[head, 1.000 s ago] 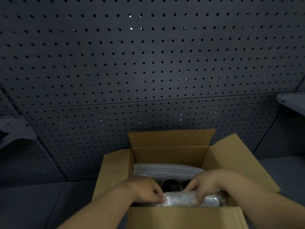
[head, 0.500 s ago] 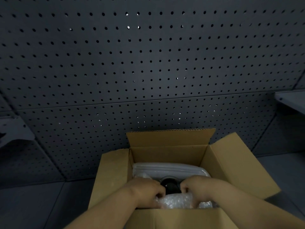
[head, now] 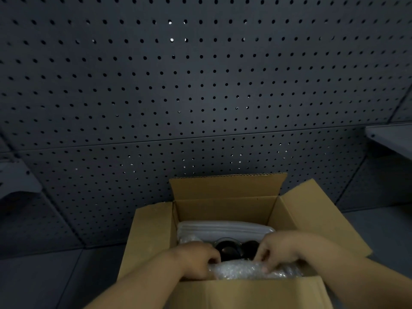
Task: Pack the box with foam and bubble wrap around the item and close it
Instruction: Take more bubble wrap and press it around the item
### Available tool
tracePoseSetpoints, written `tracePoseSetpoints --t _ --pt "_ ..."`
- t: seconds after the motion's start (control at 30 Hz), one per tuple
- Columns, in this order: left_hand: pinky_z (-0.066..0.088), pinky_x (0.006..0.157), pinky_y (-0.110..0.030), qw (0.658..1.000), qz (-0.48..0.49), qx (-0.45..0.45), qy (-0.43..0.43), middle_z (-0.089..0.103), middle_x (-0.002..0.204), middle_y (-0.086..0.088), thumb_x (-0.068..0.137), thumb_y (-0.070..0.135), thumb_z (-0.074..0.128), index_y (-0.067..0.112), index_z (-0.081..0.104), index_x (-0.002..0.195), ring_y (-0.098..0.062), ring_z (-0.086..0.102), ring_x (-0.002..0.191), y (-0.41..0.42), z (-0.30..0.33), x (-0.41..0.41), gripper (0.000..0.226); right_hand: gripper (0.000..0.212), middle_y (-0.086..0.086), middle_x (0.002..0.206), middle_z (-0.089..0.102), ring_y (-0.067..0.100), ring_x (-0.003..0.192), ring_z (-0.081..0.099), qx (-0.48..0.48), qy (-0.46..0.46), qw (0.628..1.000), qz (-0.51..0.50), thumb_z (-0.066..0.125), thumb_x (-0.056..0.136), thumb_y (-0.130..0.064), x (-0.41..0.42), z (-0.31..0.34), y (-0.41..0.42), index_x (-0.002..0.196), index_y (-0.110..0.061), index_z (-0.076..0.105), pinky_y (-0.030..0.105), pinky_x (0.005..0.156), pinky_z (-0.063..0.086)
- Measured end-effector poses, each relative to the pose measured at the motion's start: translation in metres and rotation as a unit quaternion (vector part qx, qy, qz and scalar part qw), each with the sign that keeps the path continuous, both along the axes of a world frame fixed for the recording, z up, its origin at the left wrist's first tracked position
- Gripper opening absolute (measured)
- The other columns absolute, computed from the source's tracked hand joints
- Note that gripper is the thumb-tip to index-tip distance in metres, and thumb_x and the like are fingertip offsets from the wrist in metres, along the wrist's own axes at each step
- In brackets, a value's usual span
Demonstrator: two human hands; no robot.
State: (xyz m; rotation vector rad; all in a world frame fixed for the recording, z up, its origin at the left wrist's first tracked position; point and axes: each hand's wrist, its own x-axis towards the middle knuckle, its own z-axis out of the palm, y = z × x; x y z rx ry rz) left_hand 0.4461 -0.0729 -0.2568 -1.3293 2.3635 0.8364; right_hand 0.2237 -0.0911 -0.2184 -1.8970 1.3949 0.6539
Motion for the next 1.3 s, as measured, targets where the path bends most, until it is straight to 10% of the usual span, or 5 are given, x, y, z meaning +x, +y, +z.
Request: tracePoseSetpoints --t 0.2,0.4,0.57,1.03,1.3 --pt "0.041 0.092 -0.028 0.996 0.062 0.054 0.016 0.058 0.129 -0.003 0.094 0.041 0.052 0.018 0.060 0.122 -0.019 0.054 0.117 -0.008 0.010 -0.004 0.037 0.029 0.001 0.116 0.063 0.012 0.093 0.053 -0.054 0.033 0.997 0.042 0.072 0.082 -0.024 0.012 -0.011 0.002 0.110 -0.020 0.064 0.021 0.065 0.043" --pt "0.034 0.105 -0.033 0.992 0.093 -0.080 -0.018 0.031 0.146 -0.005 0.078 0.057 0.065 0.018 0.030 0.142 -0.023 0.031 0.134 -0.004 -0.001 -0.003 0.082 0.089 0.010 0.142 0.035 0.025 0.129 0.035 -0.196 0.059 0.975 0.082 0.080 0.072 -0.034 0.013 -0.016 0.005 0.141 -0.009 0.031 0.030 0.103 0.036" --pt "0.002 0.120 -0.039 0.988 0.078 -0.106 -0.075 -0.011 0.160 -0.010 0.077 0.066 0.060 0.012 -0.008 0.151 -0.026 -0.006 0.148 -0.003 -0.003 -0.002 0.115 0.120 0.009 0.160 -0.017 0.030 0.148 -0.004 -0.139 0.063 0.987 0.054 0.077 0.076 -0.035 0.012 -0.018 0.002 0.152 -0.010 -0.012 0.035 0.120 0.017" --pt "-0.005 0.119 -0.041 0.984 0.017 -0.099 -0.147 -0.014 0.160 -0.014 0.077 0.078 0.044 0.007 -0.015 0.149 -0.029 -0.009 0.148 -0.005 -0.005 -0.004 0.117 0.125 0.009 0.157 -0.026 0.030 0.148 -0.013 -0.116 0.121 0.984 0.056 0.074 0.078 -0.040 0.018 -0.029 -0.004 0.146 -0.008 -0.026 0.036 0.120 0.009" --pt "-0.002 0.118 -0.037 0.991 0.035 -0.039 -0.123 -0.009 0.161 -0.011 0.079 0.072 0.050 0.011 -0.006 0.152 -0.027 -0.007 0.148 -0.019 0.003 -0.004 0.109 0.103 0.005 0.157 -0.027 0.026 0.148 -0.013 -0.140 0.106 0.984 0.036 0.060 0.089 -0.012 0.016 -0.034 -0.003 0.147 -0.011 -0.026 0.033 0.120 0.010"
